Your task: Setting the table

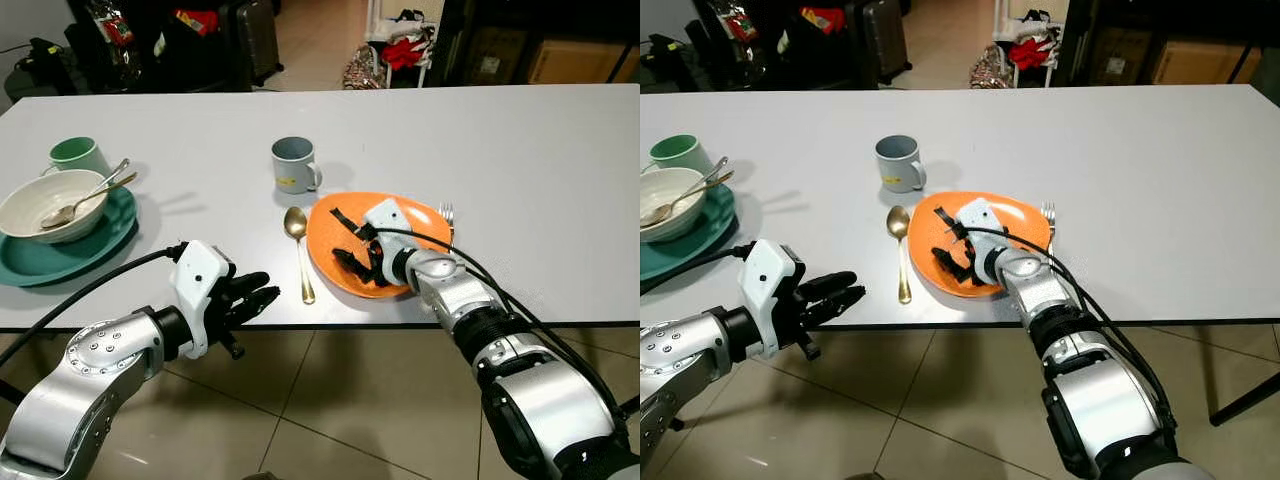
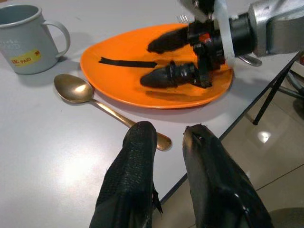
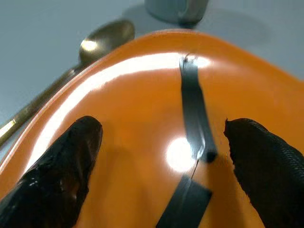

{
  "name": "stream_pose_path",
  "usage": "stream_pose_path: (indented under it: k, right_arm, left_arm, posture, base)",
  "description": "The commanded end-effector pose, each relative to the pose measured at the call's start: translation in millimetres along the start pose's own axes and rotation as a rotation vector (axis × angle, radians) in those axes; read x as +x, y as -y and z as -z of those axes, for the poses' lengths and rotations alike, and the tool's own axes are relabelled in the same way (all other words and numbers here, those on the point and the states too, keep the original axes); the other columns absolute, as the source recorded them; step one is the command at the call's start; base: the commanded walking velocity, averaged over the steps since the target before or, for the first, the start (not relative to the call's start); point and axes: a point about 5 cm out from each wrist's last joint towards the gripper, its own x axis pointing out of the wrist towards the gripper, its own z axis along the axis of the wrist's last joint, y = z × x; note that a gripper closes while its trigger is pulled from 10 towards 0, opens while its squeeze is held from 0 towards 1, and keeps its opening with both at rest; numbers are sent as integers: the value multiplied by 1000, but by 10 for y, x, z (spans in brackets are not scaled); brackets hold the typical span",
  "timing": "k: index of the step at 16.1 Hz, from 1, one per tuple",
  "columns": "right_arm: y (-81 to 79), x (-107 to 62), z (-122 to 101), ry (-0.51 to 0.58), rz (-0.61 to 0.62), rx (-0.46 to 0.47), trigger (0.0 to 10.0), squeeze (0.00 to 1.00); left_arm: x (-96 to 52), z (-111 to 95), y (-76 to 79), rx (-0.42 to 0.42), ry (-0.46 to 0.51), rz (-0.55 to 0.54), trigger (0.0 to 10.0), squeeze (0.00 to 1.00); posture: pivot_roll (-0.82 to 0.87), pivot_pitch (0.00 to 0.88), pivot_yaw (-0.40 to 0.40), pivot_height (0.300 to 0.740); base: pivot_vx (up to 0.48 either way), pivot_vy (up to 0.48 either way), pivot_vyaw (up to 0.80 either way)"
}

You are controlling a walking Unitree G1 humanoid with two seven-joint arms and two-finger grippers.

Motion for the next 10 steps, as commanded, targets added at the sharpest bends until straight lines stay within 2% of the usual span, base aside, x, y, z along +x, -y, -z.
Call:
stream_pose_path:
  k: [1,5,6,8,9,10]
  right_arm:
    - [73,-43,-150,84,-1,5,10000,0]
    - [271,-277,-355,198,20,-16,10000,0]
    - [325,-452,-426,257,54,-6,10000,0]
    - [304,-689,-502,341,103,37,10000,0]
    - [180,-871,-542,427,153,37,10000,0]
    - [81,-1006,-526,463,203,18,10000,149]
  left_arm:
    - [-13,-32,-29,14,0,-11,10000,0]
    - [-21,-44,-24,8,13,-14,10000,0]
    - [-13,-94,-26,-12,58,-40,10000,0]
    - [1,-181,-80,-6,131,-187,10000,0]
    - [29,-218,-136,-50,112,-362,10000,0]
    - [29,-288,-126,-46,134,-455,10000,0]
  posture:
    - [56,37,82,740]
    - [51,38,83,740]
    - [48,35,74,740]
    - [41,32,61,740]
    - [40,30,53,740]
    - [36,28,44,740]
  base:
    - [0,0,0]
    - [0,0,0]
    - [0,0,0]
    - [0,0,0]
    - [0,0,0]
    - [0,0,0]
